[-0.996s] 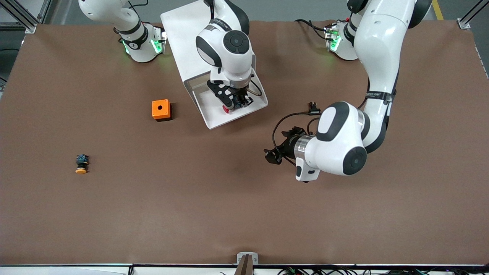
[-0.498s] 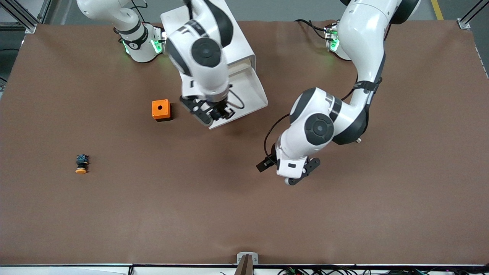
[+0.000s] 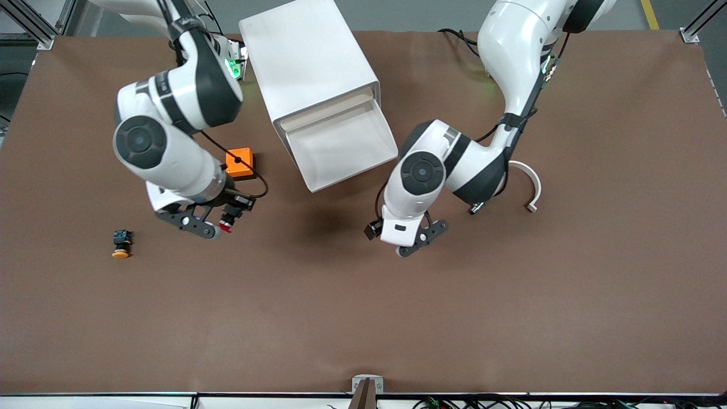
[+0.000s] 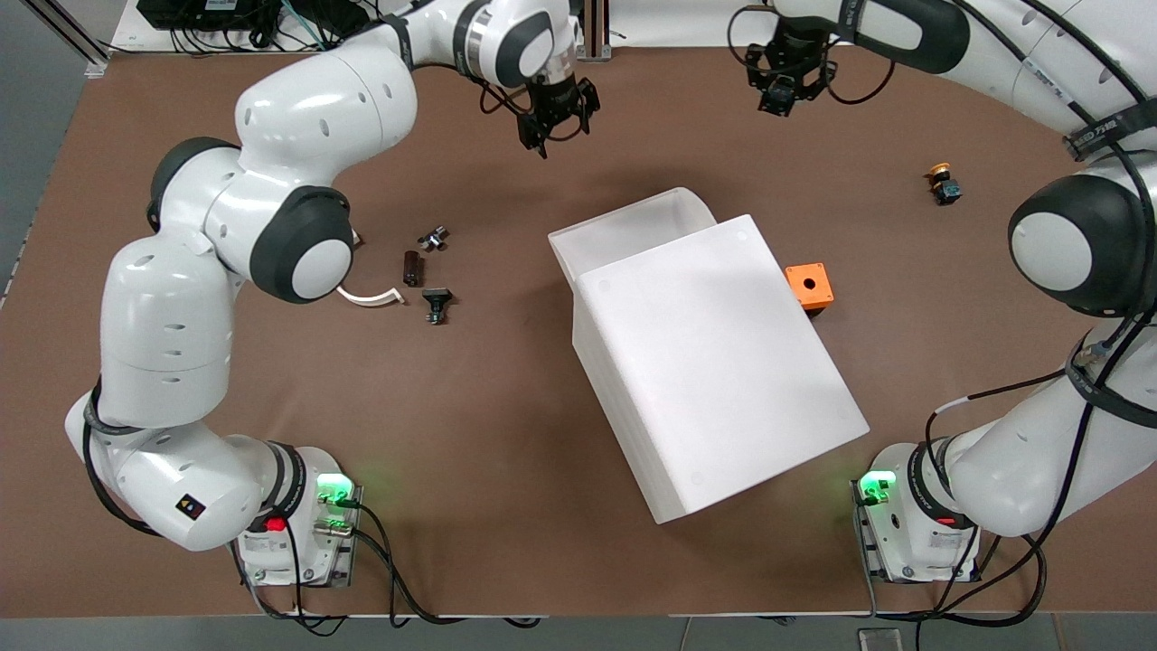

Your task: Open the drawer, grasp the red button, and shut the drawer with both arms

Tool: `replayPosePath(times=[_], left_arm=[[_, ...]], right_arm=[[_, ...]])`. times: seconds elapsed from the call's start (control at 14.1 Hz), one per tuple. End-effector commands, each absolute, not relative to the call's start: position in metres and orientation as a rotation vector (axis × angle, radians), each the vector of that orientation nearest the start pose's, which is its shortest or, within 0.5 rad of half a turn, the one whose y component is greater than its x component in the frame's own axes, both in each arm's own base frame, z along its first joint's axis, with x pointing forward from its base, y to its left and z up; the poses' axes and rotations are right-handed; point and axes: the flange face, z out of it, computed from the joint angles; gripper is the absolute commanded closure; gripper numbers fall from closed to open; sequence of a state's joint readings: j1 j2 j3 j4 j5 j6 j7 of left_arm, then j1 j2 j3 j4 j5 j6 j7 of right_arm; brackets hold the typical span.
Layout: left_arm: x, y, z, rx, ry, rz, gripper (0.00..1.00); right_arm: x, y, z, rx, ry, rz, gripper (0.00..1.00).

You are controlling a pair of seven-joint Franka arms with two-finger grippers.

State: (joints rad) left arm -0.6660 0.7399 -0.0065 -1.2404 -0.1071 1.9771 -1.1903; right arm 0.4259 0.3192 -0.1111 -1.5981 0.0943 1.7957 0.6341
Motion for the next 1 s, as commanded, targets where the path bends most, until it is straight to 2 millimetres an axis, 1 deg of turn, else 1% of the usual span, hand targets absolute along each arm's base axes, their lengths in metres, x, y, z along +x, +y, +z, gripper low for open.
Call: replayPosePath(times=[0.0,0.07,0.21,0.43,0.64,0.71,0.78,0.93], left_arm=[[0.552,-0.496,0.321,-3.042,-0.858,0.074,0.00],[0.545,-0.503,0.321,-3.043,-0.849,0.073,0.00],[0.531,-0.517,0.321,-3.048,-0.817,0.080,0.00],[0.507,-0.539,0.321,-3.062,-0.752,0.100,0.00],[0.473,-0.560,0.313,-3.059,-0.678,0.133,0.00],[0.463,-0.566,0.311,-3.063,-0.654,0.155,0.01],[0.453,-0.572,0.309,-3.067,-0.628,0.177,0.00],[0.436,-0.583,0.307,-3.077,-0.586,0.211,0.00]], right_arm=[[0.611,0.159,0.428,-3.101,0.393,0.241,1.00],[0.613,0.141,0.425,-3.101,0.330,0.245,1.00],[0.615,0.102,0.409,-3.096,0.265,0.234,1.00],[0.607,0.053,0.369,-3.101,0.149,0.161,1.00],[0.599,-0.012,0.328,-3.108,0.006,0.081,1.00],[0.594,-0.023,0.318,-3.109,-0.041,0.061,1.00],[0.588,-0.037,0.308,-3.111,-0.048,0.043,1.00],[0.581,-0.051,0.293,-3.116,-0.066,0.009,1.00]])
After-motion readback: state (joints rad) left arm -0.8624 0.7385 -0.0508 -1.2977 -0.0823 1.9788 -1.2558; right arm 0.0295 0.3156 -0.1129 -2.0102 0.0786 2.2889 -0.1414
